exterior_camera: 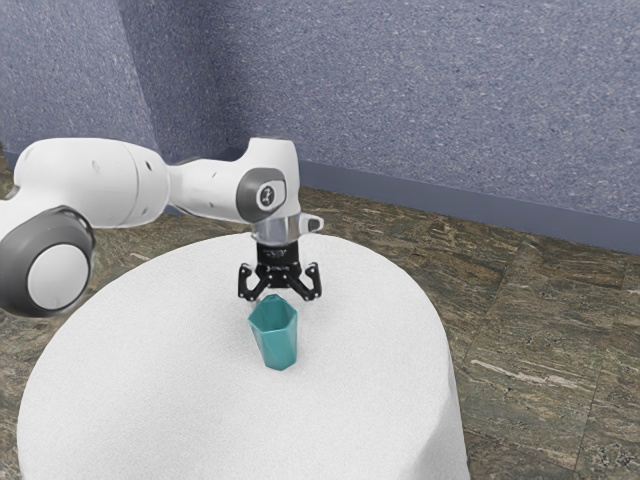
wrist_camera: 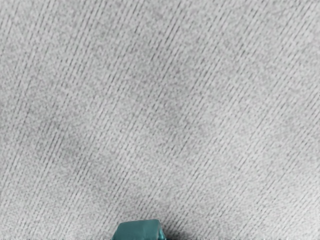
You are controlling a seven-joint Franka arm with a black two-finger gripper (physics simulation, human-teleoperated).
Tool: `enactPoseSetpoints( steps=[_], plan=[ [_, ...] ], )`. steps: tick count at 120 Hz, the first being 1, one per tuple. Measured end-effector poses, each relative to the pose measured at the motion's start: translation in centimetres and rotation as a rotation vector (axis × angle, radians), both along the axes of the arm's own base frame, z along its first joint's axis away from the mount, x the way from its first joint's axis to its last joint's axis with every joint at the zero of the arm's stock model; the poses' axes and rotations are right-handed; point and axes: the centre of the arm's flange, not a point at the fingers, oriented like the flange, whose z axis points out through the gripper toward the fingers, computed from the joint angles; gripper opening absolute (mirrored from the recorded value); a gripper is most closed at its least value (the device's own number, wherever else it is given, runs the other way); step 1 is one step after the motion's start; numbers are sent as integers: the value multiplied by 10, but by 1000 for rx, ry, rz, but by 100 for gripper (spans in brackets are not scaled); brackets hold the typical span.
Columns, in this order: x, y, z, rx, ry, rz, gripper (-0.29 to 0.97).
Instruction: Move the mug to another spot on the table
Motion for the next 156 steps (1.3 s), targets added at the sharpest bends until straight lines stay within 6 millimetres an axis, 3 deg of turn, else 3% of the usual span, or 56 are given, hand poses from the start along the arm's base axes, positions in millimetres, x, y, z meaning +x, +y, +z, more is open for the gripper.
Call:
enactPoseSetpoints(
  steps=[60, 113, 156],
  plan=[
    [-4, 0, -5, -4, 14, 13, 67],
    [-4, 4, -5, 2, 13, 13, 24],
    [-4, 7, -5, 4, 14, 13, 14]
  ],
)
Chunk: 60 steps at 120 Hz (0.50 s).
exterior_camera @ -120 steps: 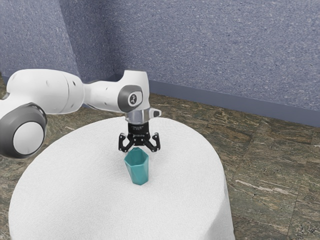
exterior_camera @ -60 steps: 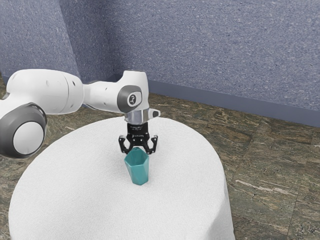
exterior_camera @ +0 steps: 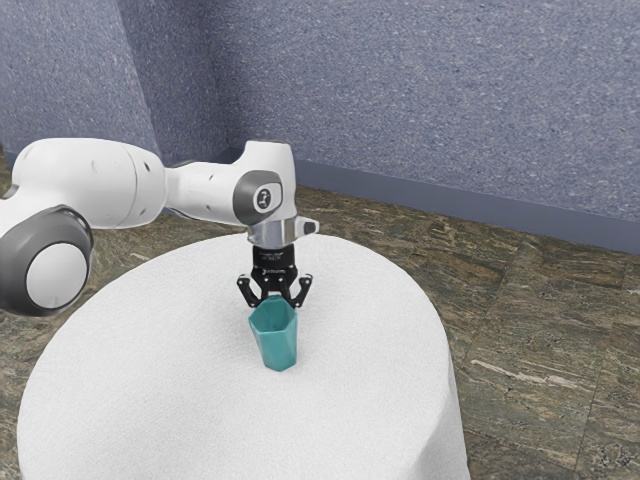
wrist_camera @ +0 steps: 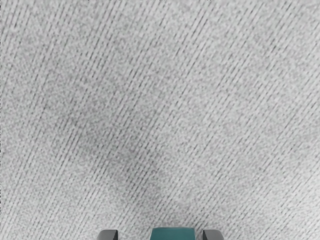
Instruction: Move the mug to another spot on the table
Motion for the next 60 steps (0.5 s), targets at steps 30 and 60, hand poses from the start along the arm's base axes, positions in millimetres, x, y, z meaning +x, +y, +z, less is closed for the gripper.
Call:
enactPoseSetpoints(
  steps=[30, 60],
  plan=[
    [-1, 2, -1, 2, 3, 2, 13],
    [-2, 4, 2, 3, 2, 5, 12]
  ],
)
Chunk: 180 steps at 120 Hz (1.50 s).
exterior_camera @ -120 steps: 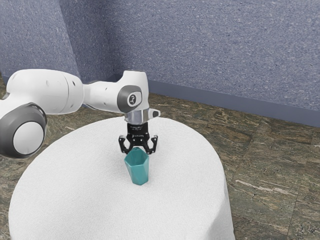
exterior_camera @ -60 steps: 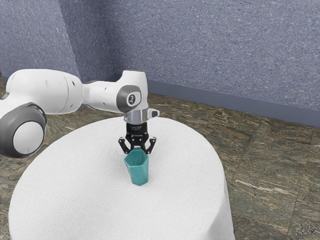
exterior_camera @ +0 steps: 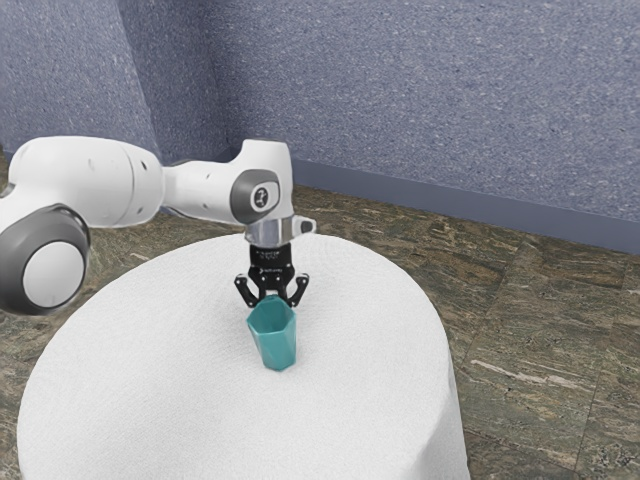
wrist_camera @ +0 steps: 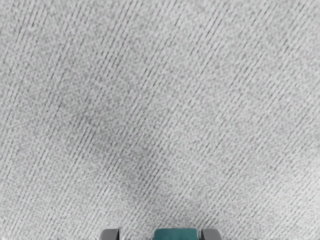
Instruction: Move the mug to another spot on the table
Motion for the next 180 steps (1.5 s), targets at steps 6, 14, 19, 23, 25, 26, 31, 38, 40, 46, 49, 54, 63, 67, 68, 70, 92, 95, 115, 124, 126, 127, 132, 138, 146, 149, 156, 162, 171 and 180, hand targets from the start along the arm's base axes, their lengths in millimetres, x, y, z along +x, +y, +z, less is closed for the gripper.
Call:
enactPoseSetpoints(
  steps=[6, 14, 19, 23, 25, 26, 31, 38, 40, 46, 49, 54, 63, 67, 68, 70, 92, 95, 115, 124, 126, 127, 132, 138, 146, 149, 156, 162, 171, 180],
  plan=[
    [0, 1, 3, -1, -4, 1, 11],
    [0, 1, 4, -2, -5, 2, 10],
    [0, 1, 5, -2, -6, 3, 9],
    [0, 2, 6, -3, -7, 4, 9],
    [0, 2, 6, -3, -7, 5, 9],
    [0, 2, 6, -4, -7, 6, 9],
    [0, 3, 10, -9, -9, 11, 8],
    [-1, 3, 13, -14, -8, 15, 8],
    [-1, 3, 13, -15, -6, 16, 8],
    [-3, 4, 16, -17, -4, 18, 7],
    [-4, 4, 17, -18, -4, 19, 7],
    [-5, 6, 19, -20, -2, 23, 7],
    [-7, 10, 23, -25, 6, 31, 7],
    [-9, 12, 25, -28, 12, 36, 6],
    [-9, 13, 25, -28, 14, 38, 5],
    [-10, 15, 26, -29, 19, 42, 5],
    [-23, 37, 25, -44, 79, 92, 2],
    [-24, 37, 27, -45, 83, 94, 1],
    [-35, 43, 44, -45, 103, 105, -3],
    [-45, 44, 50, -42, 121, 110, -4],
    [-48, 44, 51, -41, 127, 112, -4],
    [-49, 44, 52, -41, 130, 113, -4],
    [-56, 44, 53, -39, 144, 117, -5],
    [-62, 48, 54, -40, 160, 127, -5],
    [-67, 51, 55, -44, 183, 138, -6],
    [-68, 52, 55, -44, 192, 141, -6],
    [-71, 54, 56, -44, 212, 148, -6],
    [-73, 55, 56, -44, 227, 152, -7],
    [-77, 55, 59, -42, 245, 157, -7],
    [-79, 54, 60, -40, 261, 162, -7]
  ],
)
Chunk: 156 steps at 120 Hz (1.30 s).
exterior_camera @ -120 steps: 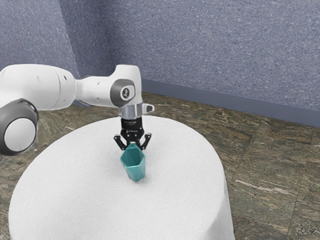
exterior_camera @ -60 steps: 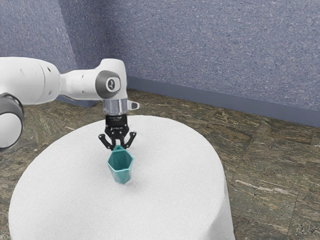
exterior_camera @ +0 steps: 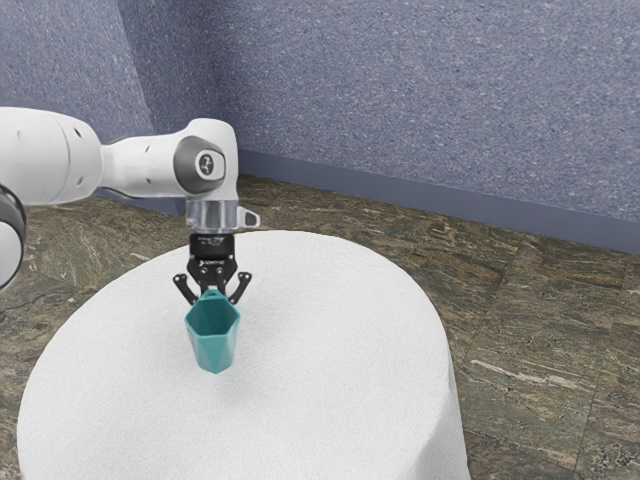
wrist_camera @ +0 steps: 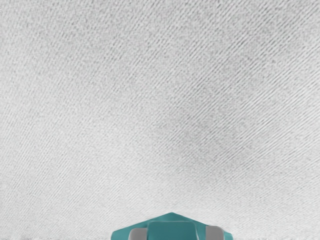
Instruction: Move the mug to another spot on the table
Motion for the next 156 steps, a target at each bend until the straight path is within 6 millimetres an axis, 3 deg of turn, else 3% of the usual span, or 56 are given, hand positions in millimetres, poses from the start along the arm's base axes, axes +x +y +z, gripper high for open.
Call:
enactPoseSetpoints(
  steps=[34, 72, 113, 156],
  plan=[
    [4, 9, -4, 5, 27, 21, -8],
    [36, 28, -32, -3, 4, 22, -9],
    [49, 57, -58, -31, -25, 18, -9],
    [58, 60, -68, -55, -62, -19, -9]
  ],
)
